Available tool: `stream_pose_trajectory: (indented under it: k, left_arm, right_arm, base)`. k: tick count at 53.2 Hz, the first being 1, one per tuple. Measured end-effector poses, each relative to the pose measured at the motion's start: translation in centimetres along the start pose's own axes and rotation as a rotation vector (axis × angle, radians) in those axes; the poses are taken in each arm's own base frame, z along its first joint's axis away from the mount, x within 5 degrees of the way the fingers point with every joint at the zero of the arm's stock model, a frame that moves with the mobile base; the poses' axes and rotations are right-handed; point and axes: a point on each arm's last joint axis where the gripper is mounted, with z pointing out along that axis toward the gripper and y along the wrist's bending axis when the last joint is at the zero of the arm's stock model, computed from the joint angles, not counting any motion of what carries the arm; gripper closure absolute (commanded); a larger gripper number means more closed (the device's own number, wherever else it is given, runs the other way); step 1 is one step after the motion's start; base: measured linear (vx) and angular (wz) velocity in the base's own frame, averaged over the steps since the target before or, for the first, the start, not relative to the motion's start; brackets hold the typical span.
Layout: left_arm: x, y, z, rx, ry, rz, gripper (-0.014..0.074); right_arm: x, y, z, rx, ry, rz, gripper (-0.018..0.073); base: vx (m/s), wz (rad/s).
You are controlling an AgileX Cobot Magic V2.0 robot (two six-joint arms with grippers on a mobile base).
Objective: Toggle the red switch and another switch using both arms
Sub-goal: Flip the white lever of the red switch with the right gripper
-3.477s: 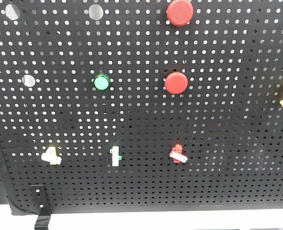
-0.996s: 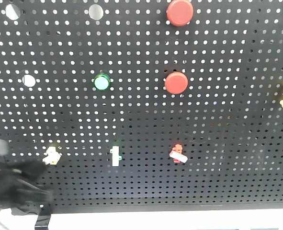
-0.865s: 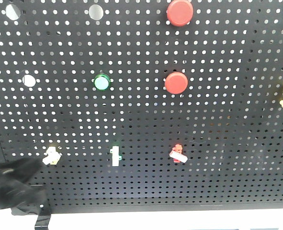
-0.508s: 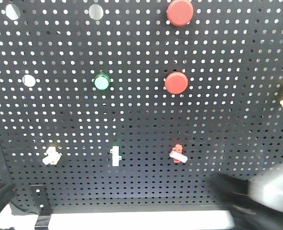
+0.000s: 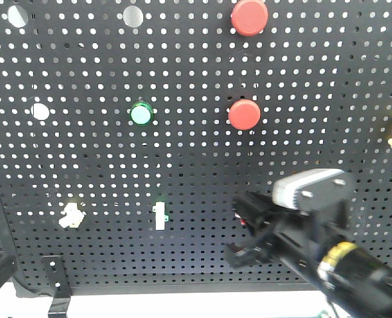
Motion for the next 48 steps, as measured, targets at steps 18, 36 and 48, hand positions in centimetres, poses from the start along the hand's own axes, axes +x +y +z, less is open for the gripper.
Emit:
stream_pose_trajectory:
  k: [18, 36, 48]
  left_arm:
    - [0.0, 0.0, 0.0, 0.0, 0.0, 0.0, 0.0594]
    - [0.0, 0.0, 0.0, 0.0, 0.0, 0.0, 0.0594]
    - [0.0, 0.0, 0.0, 0.0, 0.0, 0.0, 0.0594]
  right_arm:
    - [1.9, 0.3, 1.0, -0.028, 0.095, -0.014, 0.0566]
    - [3.8, 1.8, -3.2, -0.082, 0.184, 0.011, 0.0566]
    - [0.7, 1.7, -5.8, -0.076, 0.037, 0.048, 0.0566]
  base:
    - [0.0, 0.0]
    - [0.0, 0.0]
    - [0.0, 0.0]
